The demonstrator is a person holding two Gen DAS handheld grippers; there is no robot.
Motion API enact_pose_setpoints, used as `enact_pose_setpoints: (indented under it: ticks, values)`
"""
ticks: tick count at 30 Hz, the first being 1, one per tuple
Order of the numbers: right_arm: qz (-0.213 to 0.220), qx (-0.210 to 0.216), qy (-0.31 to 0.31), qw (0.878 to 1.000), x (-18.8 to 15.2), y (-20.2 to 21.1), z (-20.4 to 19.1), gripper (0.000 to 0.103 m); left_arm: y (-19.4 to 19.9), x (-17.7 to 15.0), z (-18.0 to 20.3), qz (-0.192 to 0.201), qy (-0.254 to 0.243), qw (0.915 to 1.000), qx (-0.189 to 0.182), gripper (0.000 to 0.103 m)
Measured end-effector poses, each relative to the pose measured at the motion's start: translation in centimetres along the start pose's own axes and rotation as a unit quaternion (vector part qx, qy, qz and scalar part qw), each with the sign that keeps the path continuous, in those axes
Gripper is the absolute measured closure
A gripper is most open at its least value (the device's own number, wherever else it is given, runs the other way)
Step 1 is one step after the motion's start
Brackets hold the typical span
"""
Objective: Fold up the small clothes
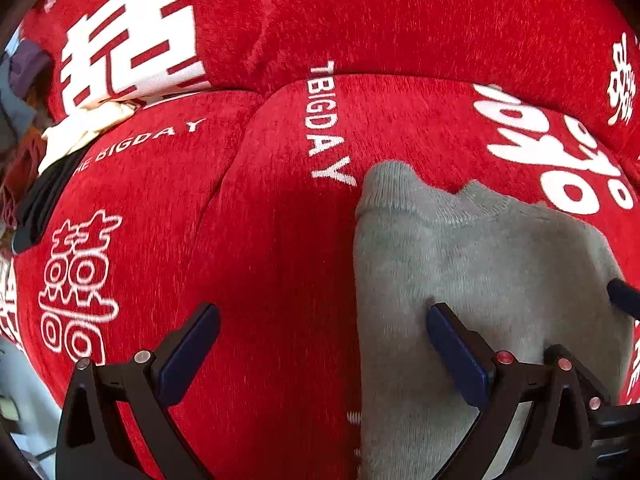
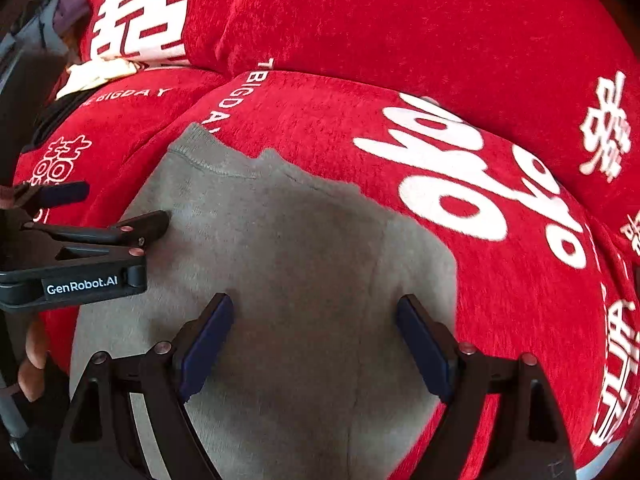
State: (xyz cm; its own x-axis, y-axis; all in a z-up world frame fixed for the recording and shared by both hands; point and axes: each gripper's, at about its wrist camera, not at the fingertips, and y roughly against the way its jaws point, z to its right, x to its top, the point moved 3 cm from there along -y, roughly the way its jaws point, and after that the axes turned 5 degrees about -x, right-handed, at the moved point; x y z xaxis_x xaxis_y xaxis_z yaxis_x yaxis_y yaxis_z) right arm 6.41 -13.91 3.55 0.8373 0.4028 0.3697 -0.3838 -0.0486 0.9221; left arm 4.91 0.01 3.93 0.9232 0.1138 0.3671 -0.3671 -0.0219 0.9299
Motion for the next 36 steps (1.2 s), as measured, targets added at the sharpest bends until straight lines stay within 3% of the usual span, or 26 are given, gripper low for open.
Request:
enact_pose_setpoints:
  ticks: [4, 13, 18, 24, 27, 31, 34, 36]
  values:
    - [0.006, 0.008, -0.011, 1.000, -1.6, 1.3, 0.3, 0.016, 1.4, -1.3, -0.1, 0.015, 0.006, 0.9998, -0.009, 0.000]
    - [0.034, -0.020, 0.010, 0.999, -6.0, 3.6, -0.3, 0.016, 4.4, -4.6, 0.2, 0.045, -0.018, 0.9988, -0.007, 0.000]
    - [0.062, 0.004, -0.020, 0.998, -9.2, 4.7, 0.4, 0.016, 5.4, -9.0, -0.5, 0.073, -0.023, 0.9968, -0.025, 0.000]
    - [0.058, 0.028, -0.030, 0.997, -11.8, 4.7, 1.0, 0.014, 6.3, -12.3, -1.5, 0.086, -0.020, 0.9953, -0.038, 0.000]
    - [0.040, 0.008, -0.009, 0.999, -12.9, 4.3, 0.7, 0.014, 6.9, -13.0, -1.4, 0.081, -0.029, 0.9955, -0.039, 0.000]
    - [0.055, -0.031, 0.005, 0.998, -13.3, 6.2, 0.4, 0.014, 9.1, -13.8, -0.4, 0.086, -0.057, 0.9922, -0.070, 0.000]
    - [0.080, -0.053, 0.036, 0.995, -13.3, 7.2, -1.1, 0.014, 8.1, -14.4, 0.8, 0.074, -0.092, 0.9921, -0.042, 0.000]
    - [0.074, -0.055, 0.055, 0.994, -13.2, 6.7, -1.9, 0.014, 6.6, -14.8, 1.1, 0.053, -0.099, 0.9933, -0.030, 0.000]
